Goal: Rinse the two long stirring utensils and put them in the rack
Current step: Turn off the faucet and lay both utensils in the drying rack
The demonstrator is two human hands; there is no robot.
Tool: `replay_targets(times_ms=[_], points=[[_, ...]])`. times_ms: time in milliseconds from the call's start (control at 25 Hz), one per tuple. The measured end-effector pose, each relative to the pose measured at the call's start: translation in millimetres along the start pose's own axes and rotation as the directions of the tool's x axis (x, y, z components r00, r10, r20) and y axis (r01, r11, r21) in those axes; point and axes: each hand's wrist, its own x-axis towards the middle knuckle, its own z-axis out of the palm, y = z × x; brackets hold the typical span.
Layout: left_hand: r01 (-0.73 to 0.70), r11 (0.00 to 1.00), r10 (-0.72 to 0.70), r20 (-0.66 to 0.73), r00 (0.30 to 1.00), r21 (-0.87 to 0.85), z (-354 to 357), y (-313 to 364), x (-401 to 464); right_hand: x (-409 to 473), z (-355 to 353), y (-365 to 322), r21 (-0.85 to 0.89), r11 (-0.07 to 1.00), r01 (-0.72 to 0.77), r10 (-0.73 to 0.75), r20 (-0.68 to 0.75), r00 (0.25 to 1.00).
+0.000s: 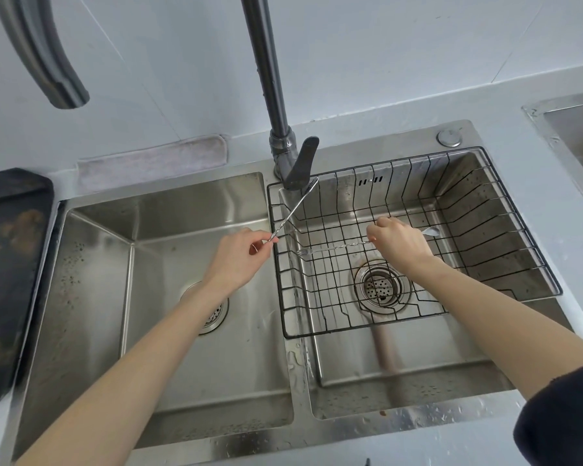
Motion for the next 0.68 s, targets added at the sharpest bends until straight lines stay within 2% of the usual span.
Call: replay_targets(times_ms=[400, 560, 680], points=[[0.002, 1.0, -0.002, -0.003, 1.0, -0.01, -3.1, 6.0, -2.8, -6.6, -4.1, -1.9, 0.056, 0.998, -0.012, 0.013, -0.012, 1.0], [-0.025, 0.999, 0.025, -0.006, 1.0, -0.028, -14.6, 16.7, -4.0, -16.8, -22.6, -18.9, 0.246, 0.969, -0.025, 0.048, -0.087, 0.995], [-0.069, 0.996, 0.067, -0.038, 0.997, -0.053, -22.9, 27.6, -7.5, -24.6, -40.5, -46.0, 0.456, 0.89, 0.015, 0.061, -0.15, 0.987]])
